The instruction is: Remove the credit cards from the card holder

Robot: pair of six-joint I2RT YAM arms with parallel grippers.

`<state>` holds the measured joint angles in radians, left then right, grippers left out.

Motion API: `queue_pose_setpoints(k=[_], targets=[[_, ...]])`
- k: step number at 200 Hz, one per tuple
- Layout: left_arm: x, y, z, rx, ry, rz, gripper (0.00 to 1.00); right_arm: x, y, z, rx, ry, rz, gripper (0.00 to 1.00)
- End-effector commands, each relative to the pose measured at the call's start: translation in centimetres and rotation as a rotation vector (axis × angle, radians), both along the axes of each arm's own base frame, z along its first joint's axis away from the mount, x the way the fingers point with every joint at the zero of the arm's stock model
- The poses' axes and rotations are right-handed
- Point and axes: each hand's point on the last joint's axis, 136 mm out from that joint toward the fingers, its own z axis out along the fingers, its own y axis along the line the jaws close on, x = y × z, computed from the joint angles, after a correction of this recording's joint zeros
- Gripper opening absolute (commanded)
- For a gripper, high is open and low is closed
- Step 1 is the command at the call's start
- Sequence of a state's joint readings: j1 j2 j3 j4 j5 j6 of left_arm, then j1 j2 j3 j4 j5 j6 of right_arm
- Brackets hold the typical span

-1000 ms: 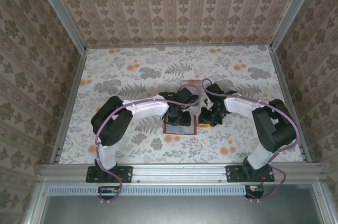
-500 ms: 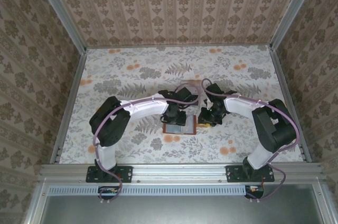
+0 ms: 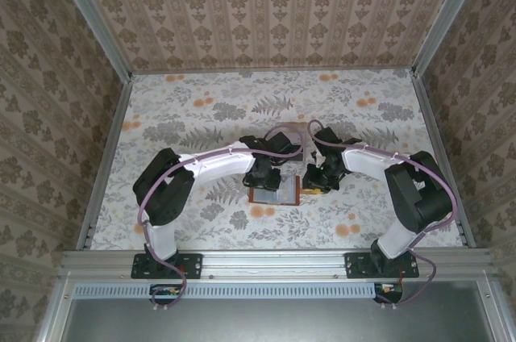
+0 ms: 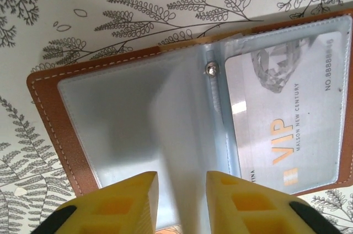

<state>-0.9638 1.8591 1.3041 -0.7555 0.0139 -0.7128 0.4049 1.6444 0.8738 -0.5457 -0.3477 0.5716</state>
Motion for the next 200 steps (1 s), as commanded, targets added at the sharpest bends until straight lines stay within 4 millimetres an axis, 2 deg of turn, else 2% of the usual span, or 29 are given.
queue_pose_setpoints(k=[1,27,50,75,138,200], targets=[[0.0,-0.8,2.0,-0.048,-0.026,-0.017,0.23,-0.1,-0.3,-0.2,-0.032,0.009,0.018,0.26],[-0.2,-1.4,2.2,-0.086,-0.016,-0.023,0.12,-0.2,-0.3,-0.2,-0.035,0.010,0.019,0.26],[-0.2,-1.3,2.2,-0.085,-0.016,-0.023,0.09,-0.1,-0.3,-0.2,-0.035,0.011,0.020,0.26],[-0.2,-0.5,2.0,-0.051,-0.019,-0.022,0.09,-0.1,-0.3,-0.3,-0.037,0.013,0.021,0.26],[-0.4,3.0,-0.3,0.125,-0.011,-0.021,0.15,0.0,-0.6,-0.1,-0.055,0.008,0.025,0.26],[-0.8,4.4,-1.1,0.180,-0.006,-0.019,0.21,0.1,-0.7,0.0,-0.063,0.006,0.025,0.26]])
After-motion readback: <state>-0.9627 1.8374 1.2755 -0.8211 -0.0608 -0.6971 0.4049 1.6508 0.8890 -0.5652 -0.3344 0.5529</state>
